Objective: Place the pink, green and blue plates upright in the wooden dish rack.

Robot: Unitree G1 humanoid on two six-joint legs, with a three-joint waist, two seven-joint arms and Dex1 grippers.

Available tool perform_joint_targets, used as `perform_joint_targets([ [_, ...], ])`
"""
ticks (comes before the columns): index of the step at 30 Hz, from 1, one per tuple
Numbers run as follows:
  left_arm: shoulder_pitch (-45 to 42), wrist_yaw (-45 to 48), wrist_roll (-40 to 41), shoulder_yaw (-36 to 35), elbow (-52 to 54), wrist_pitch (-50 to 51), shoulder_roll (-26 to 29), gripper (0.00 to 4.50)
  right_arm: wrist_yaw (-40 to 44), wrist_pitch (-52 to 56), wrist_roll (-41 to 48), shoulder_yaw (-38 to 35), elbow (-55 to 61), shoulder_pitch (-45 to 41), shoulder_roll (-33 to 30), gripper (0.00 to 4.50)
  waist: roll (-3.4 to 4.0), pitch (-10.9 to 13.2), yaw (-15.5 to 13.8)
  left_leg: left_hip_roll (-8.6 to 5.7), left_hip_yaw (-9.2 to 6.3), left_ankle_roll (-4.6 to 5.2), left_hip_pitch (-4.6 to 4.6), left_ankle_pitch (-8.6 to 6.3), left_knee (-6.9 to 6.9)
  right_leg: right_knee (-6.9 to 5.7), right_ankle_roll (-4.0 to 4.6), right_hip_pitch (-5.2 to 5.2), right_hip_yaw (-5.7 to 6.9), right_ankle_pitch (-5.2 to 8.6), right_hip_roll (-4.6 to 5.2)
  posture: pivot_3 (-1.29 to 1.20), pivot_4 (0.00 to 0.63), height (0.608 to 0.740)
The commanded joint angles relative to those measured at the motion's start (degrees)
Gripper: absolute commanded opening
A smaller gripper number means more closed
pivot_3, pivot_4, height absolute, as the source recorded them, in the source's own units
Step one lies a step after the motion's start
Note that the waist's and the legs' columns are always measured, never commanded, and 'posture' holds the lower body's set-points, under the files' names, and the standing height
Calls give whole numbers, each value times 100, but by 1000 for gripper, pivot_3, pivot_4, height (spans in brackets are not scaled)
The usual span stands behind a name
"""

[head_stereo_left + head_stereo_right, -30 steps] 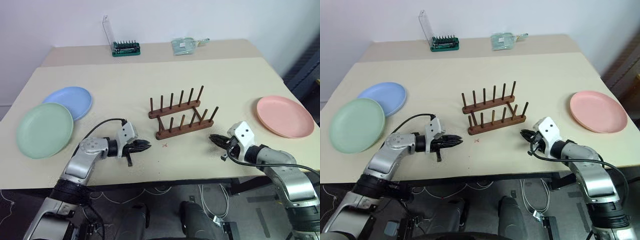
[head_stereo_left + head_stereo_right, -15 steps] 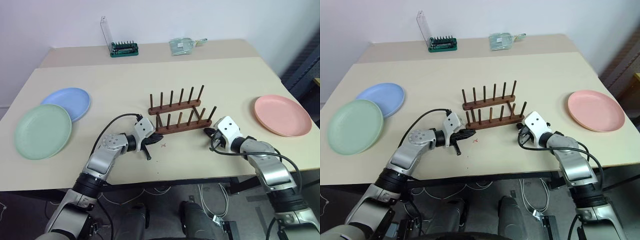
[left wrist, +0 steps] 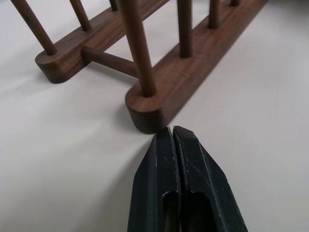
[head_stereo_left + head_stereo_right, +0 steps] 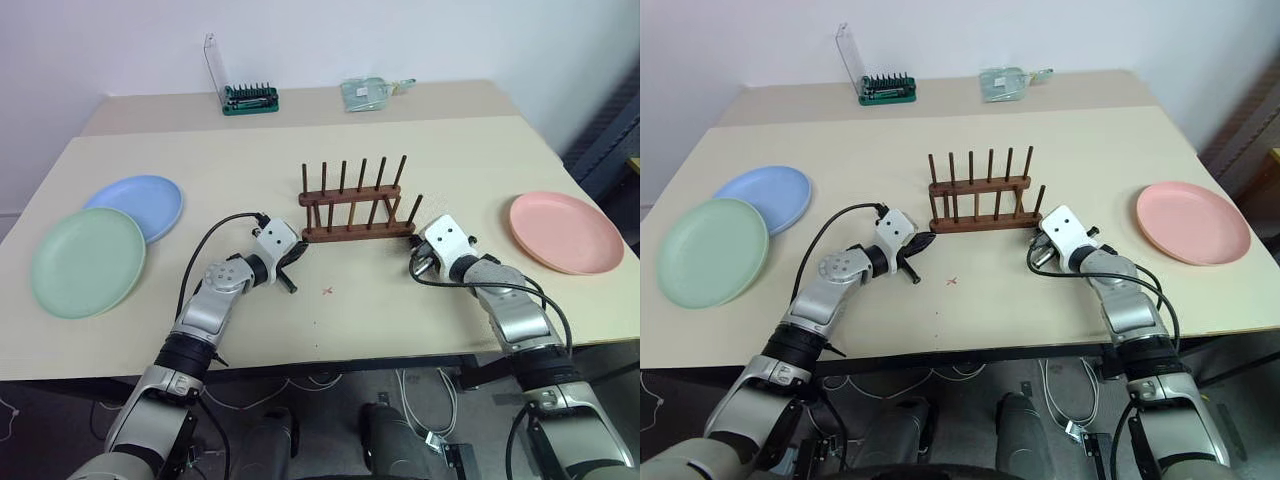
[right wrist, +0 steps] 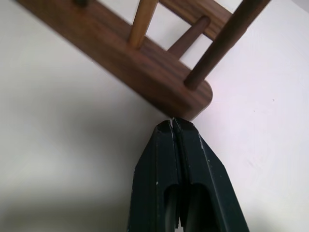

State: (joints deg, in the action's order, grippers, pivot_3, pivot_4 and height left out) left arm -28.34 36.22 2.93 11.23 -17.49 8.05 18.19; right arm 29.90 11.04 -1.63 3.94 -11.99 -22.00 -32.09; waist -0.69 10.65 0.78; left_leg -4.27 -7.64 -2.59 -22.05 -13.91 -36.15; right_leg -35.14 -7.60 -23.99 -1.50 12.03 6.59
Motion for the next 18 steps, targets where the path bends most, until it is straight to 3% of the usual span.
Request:
perform_joint_targets([
  [1, 302, 599, 406, 5, 699, -55, 35, 0, 375, 299, 317, -542, 681, 306, -497, 826, 1, 1, -5, -1, 0, 3, -1, -1, 1, 0, 0, 0, 0, 0, 2, 0, 150, 740],
  [7, 551, 1527, 973, 343, 1688, 383, 20, 0, 290, 367, 59, -1314, 929, 864, -1547, 3730, 3, 4, -17, -4, 0, 3, -16, -2, -5, 6, 0, -5, 1, 1, 6, 0, 150, 740],
  [10, 534, 1651, 998, 432, 1746, 510, 9, 0, 207, 382, 6, -1493, 702, 936, -1726, 3730, 6, 2, 41, 5, 8, 4, -5, -2, 3, 6, 1, -4, 0, 3, 1, 0, 150, 740],
  [17, 420, 1736, 933, 430, 1672, 420, -8, 0, -169, 285, -558, -1159, -356, 816, -1776, 3730, 6, 2, -3, 3, 9, 5, -9, -2, -3, 6, 1, -3, -2, 2, 3, 0, 150, 740],
  [18, 425, 1732, 933, 425, 1671, 427, -6, 0, -195, 218, -612, -1092, -463, 779, -1777, 3492, 6, 2, -4, 3, 8, 5, -9, -2, -5, 6, 1, -1, -1, 2, 3, 0, 150, 740],
])
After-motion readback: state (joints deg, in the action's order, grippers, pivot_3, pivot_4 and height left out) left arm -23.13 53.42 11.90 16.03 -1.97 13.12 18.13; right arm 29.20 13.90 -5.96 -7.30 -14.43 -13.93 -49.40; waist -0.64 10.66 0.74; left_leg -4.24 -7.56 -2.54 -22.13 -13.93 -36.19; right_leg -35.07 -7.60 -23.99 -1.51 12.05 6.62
